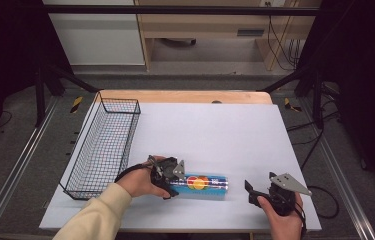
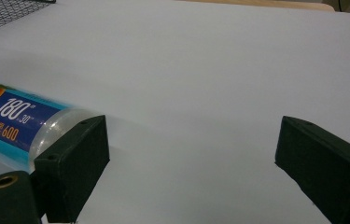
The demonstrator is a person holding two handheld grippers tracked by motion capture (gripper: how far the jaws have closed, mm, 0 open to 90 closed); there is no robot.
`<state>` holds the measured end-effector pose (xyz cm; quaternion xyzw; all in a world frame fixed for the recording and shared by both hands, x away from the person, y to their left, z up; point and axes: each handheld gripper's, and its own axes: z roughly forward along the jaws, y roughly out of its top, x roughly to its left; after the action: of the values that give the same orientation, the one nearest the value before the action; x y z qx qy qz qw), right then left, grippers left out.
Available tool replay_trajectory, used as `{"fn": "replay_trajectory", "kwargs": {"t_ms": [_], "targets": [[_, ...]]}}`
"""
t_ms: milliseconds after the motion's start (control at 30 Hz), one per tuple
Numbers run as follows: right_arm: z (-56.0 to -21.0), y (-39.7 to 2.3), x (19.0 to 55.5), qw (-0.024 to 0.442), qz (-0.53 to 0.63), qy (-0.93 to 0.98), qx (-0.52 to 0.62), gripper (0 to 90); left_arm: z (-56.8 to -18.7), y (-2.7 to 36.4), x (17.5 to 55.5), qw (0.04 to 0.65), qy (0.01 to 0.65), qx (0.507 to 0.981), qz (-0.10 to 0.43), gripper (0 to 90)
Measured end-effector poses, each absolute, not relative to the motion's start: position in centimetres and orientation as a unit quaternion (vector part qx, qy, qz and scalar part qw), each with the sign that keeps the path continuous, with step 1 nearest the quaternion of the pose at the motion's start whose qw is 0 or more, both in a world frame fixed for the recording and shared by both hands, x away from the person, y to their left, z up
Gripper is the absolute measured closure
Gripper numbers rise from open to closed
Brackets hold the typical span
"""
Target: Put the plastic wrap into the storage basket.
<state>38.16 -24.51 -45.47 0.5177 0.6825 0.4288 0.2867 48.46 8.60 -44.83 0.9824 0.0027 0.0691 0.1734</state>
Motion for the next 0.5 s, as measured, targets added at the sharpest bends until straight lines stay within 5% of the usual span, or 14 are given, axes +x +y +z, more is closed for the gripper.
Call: {"fn": "replay_trajectory", "kwargs": {"t_ms": [500], "targets": [[-45.50,-24.51,38.27,0.282,0.428,0.684,0.519,10.7,-44.61,8.24,48.07,0.160,0.001,0.985,0.070,29.2]]}}
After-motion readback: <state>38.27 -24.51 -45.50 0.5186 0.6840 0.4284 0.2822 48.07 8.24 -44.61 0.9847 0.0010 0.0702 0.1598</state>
